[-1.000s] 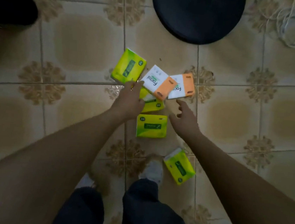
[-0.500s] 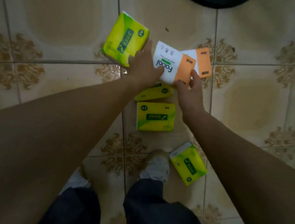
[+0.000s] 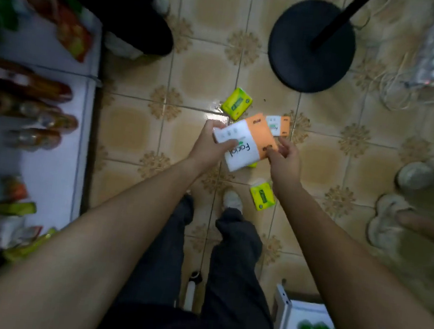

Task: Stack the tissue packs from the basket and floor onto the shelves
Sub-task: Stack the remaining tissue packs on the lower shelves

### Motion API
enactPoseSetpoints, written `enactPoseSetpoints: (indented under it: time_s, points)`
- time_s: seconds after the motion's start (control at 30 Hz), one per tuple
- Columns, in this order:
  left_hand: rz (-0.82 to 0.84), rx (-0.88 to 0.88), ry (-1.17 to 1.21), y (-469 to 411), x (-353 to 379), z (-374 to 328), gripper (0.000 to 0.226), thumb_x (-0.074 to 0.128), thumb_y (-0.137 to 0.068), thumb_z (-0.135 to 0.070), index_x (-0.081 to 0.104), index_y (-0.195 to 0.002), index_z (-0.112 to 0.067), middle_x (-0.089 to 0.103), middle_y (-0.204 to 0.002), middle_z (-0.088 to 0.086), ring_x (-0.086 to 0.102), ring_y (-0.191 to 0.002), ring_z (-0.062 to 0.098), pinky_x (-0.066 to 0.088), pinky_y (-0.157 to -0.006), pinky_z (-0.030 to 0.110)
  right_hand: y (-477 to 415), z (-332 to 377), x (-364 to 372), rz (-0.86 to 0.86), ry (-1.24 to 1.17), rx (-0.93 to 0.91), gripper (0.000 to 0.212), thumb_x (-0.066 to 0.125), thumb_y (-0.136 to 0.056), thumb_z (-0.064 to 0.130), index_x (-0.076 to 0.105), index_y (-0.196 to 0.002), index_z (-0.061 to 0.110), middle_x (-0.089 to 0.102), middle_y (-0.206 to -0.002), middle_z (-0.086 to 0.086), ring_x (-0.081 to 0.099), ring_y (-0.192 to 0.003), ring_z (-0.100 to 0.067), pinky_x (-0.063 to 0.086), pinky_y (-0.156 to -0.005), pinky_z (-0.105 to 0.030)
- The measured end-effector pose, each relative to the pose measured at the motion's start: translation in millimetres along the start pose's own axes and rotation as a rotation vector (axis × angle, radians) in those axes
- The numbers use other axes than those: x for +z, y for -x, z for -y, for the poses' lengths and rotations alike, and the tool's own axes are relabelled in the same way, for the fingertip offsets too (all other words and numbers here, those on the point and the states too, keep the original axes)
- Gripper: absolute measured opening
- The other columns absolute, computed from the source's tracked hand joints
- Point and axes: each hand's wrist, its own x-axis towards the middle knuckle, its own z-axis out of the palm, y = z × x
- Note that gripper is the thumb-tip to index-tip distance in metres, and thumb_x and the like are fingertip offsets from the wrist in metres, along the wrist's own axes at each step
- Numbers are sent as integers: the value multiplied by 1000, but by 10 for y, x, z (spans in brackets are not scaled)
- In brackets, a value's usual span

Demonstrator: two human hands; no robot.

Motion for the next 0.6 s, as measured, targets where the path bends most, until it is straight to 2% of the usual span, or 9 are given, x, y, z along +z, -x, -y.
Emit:
enactPoseSetpoints:
  time_s: [0.07,0.13,0.2,0.27,0.33,0.43,0.5,0.57,0.6]
  points:
    - [-81,-16,52,414,-149,-275,30,65,-84,-5,39,-79,-18,44,-75,-1,46,-67,9,39,-59,23,415,287,-35,53,11,-23,45,50,-92,2,38,-135,0,48,-119,-7,48,-98,-15,43,-62,-9]
    - [-131,7,66,779,-298,-479,33,65,-85,-8,37,-71,-18,42,-70,-1,44,-62,8,37,-52,15,743,537,-46,96,29,-81,49,50,-93,4,32,-138,-2,43,-123,-8,46,-104,-15,41,-67,-11]
    - [-177,35,96,1147,-461,-655,28,64,-85,-5,40,-75,-16,44,-72,-1,45,-62,8,35,-45,7,1056,774,-37,160,66,-144,52,50,-93,3,29,-140,-2,38,-137,-15,45,-120,-22,38,-77,-15]
    - [-225,37,130,1511,-611,-769,26,63,-85,-3,45,-101,-11,51,-87,5,51,-73,15,41,-51,8,1337,923,-9,284,102,-182,55,51,-92,1,28,-141,0,39,-135,-11,42,-127,-24,40,-77,-20]
    - [-313,63,200,1830,-761,-816,57,62,-84,-2,34,-133,-13,54,-116,15,57,-96,24,48,-70,19,1597,1014,48,432,194,-248,60,55,-91,8,26,-143,6,42,-132,-4,48,-117,-22,44,-85,-31]
    - [-436,167,423,2300,-919,-843,78,51,-88,4,8,-149,-20,40,-143,10,51,-118,24,48,-83,34,1972,1074,182,617,372,-292,64,57,-91,21,23,-145,15,46,-127,-4,52,-104,-20,46,-80,-34]
    - [-522,207,533,2570,-1023,-805,79,49,-89,5,7,-149,-24,37,-144,6,51,-120,25,50,-81,36,2220,1074,310,739,395,-290,50,56,-90,18,35,-135,18,54,-120,-6,56,-91,-16,49,-71,-30]
    - [-598,227,563,2770,-1130,-686,66,53,-88,4,23,-140,-23,46,-134,6,56,-111,26,55,-72,36,2456,1070,462,811,380,-314,40,54,-89,7,42,-126,16,58,-109,-7,59,-76,-10,52,-61,-26]
    - [-641,243,578,2862,-1192,-609,53,55,-87,2,31,-129,-20,50,-125,6,58,-104,24,55,-68,33,2559,1065,547,823,364,-342,44,52,-87,1,41,-127,14,58,-105,-9,59,-71,-9,51,-55,-24]
